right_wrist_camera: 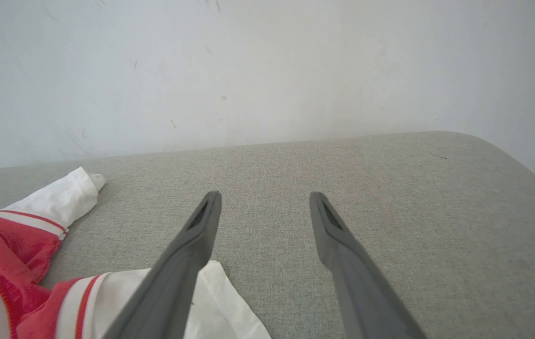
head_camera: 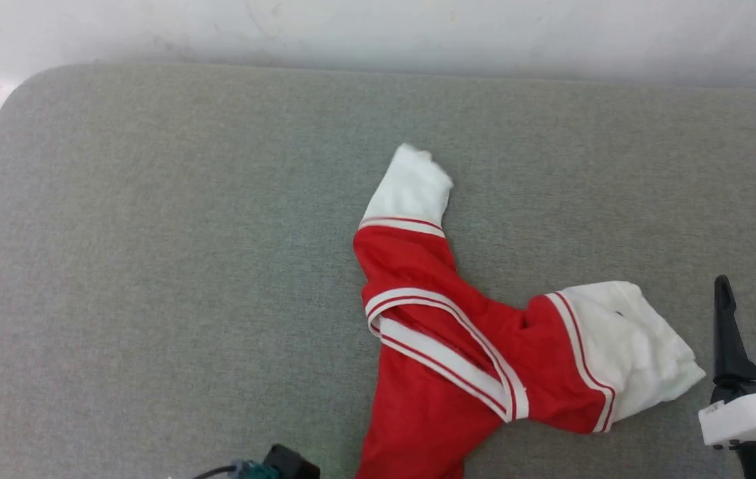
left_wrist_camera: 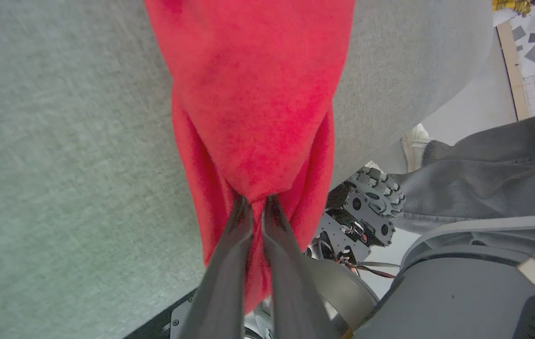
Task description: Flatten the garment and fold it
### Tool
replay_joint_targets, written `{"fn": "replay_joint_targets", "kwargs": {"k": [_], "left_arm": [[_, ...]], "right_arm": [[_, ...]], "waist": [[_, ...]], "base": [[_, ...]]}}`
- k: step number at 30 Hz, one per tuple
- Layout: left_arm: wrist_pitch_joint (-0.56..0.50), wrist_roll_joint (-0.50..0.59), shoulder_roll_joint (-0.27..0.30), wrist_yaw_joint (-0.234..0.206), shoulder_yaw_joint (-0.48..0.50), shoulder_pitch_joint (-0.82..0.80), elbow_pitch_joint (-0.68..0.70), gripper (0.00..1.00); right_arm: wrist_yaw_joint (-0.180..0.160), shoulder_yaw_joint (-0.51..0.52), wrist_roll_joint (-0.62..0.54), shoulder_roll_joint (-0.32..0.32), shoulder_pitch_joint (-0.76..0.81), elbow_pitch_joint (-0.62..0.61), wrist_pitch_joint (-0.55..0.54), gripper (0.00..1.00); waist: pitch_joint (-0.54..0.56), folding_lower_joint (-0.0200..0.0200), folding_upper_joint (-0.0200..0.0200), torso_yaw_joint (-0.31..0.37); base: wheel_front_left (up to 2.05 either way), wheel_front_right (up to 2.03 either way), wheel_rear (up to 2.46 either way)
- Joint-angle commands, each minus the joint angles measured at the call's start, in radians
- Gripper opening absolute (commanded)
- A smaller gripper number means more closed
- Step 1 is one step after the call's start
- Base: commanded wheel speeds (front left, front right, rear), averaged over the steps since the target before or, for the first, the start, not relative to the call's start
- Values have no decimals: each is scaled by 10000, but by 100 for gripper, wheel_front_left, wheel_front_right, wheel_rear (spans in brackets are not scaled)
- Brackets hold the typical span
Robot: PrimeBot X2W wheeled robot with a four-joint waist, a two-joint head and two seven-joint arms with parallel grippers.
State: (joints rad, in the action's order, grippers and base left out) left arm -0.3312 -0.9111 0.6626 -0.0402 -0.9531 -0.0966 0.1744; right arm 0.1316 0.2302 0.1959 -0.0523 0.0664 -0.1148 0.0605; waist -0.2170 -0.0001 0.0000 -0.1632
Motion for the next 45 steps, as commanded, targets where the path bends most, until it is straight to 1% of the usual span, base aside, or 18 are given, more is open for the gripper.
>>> {"fn": "replay_joint_targets", "kwargs": {"k": [1,2,5,7,9,11,14,16,21,27,32,33,34,37,39,41,45], "left_arm": [[579,162,-215,-259,211,6,-48,0],[909,296,-362,-339,325,-43,-180,100],[1629,588,-727,-402,636,-395,-493,100],[2023,628,-825,-379,980,-720,-503,100],[2275,703,-722,-345,1366,-1144,-340,100],[2341,811,-609,-345,1536,-1388,-254,100],[2415,1488,-225,-475,1830,-2136,-249,100],[2317,1682,-204,-473,1843,-2471,-396,100],[2045,1774,-510,-116,1595,-3076,-1120,100],[2141,1873,-1194,250,1323,-3661,-2311,100],[2033,2093,-1623,529,929,-4037,-3636,100],[2061,2125,-1696,572,885,-4097,-3870,48],[2142,2177,-1756,569,877,-4155,-4060,0],[2353,2201,-1829,540,943,-4247,-4213,0],[2435,2319,-1678,449,1009,-4327,-4027,0],[2419,2307,-1493,349,1148,-4389,-3561,0],[2057,2218,-1063,201,1477,-4749,-2120,0]], "right_arm": [[-9,88,-31,20,9,-72,-67,100],[-9,81,-65,20,-24,-91,-111,100],[-9,7,-138,20,-167,-152,-238,100],[-9,-16,-162,20,-229,-194,-298,100],[-9,-4,-166,20,-235,-216,-338,100],[-9,-14,-172,20,-231,-220,-351,100],[-9,-106,-152,20,-254,-215,-365,100],[-9,-158,-72,20,-276,-171,-322,100],[-9,-194,16,20,-306,-65,-222,100],[-9,-189,-2,20,-467,-38,-156,100],[-9,-236,-29,20,-610,-20,-128,100],[-9,-239,-27,20,-626,-11,-125,100],[-9,-230,-16,20,-637,0,-115,100],[-9,-141,20,20,-603,30,-85,100],[-9,-82,25,20,-537,56,-80,100],[-9,-16,41,20,-464,85,-66,100],[-9,68,140,20,-316,112,-17,100]], "waist": [[-220,1,0,-256],[-246,1,0,-294],[-241,1,0,-341],[-183,1,0,-351],[-122,1,0,-357],[-95,1,0,-344],[-83,1,0,-210],[-134,1,0,-70],[-430,1,0,301],[-812,1,0,637],[-974,1,0,819],[-972,1,0,849],[-954,1,0,879],[-821,1,0,909],[-701,1,0,906],[-574,1,0,877],[-445,1,0,793]], "base": [[0,0,0],[0,0,0],[0,0,0],[0,0,0],[0,0,0],[0,0,0],[0,0,0],[0,0,0],[0,0,0],[0,0,0],[0,0,0],[0,0,0],[0,0,0],[0,0,0],[0,0,0],[0,0,0],[0,0,0]]}}
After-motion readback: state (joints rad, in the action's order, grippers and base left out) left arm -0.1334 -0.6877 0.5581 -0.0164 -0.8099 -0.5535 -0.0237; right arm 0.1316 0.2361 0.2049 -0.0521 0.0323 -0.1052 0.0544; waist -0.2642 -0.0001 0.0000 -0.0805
